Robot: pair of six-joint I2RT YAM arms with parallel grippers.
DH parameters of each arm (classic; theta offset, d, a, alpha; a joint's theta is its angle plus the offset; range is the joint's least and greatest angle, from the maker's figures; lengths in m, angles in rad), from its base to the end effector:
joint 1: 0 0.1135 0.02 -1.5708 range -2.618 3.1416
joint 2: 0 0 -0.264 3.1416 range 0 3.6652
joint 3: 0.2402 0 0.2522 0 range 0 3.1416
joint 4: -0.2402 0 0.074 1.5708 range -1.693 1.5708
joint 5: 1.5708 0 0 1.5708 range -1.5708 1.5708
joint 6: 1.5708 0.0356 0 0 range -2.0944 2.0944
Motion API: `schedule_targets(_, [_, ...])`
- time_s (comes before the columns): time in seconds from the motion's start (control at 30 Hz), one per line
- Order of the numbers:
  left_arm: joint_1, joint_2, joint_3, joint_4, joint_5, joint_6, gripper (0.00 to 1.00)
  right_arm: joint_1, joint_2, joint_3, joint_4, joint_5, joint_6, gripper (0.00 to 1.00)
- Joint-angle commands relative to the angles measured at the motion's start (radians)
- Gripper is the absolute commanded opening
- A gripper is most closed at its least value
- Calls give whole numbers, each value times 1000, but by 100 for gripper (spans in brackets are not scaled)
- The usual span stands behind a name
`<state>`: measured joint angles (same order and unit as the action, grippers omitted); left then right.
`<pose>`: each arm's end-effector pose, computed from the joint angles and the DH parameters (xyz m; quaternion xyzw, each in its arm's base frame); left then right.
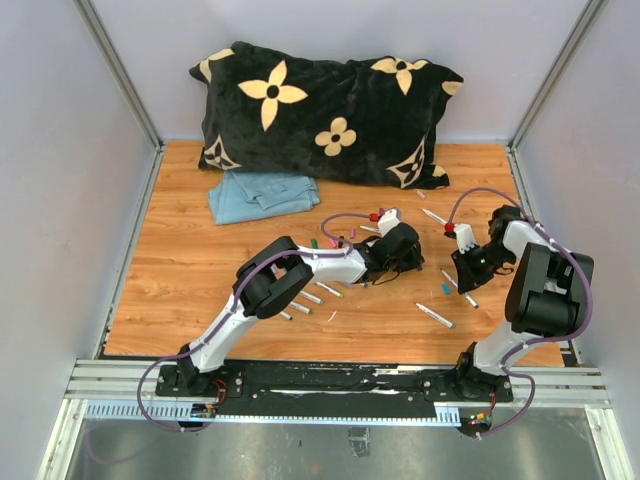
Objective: Open the pen caps
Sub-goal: Place the pen cap at the center of the board.
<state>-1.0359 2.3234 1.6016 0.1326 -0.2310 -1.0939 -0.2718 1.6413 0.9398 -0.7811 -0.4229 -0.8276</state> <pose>0.2692 -0.4383 0.1290 -0.0797 0.8741 -0.3603 0.3158 0.2677 -0.0594 0.1585 -0.2769 0.9368 0.1563 0.1463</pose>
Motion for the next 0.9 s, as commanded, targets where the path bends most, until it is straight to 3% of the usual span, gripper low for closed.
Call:
schedule_targets(0.0, [11,53,59,-82,0,-3,1,-17,33,5,8,-13,-8,19])
schedule_targets(0.13, [17,65,79,-101,6,-12,5,-17,35,4,7,-15,-10,19])
schedule_targets(0.3, [16,64,76,-116,7,-17,18,-18,30,7,2,-24,-10,20])
schedule_targets(0.87, [7,-32,-5,-125,-60,14,37,-17,16,17,-14,-28,-13,24])
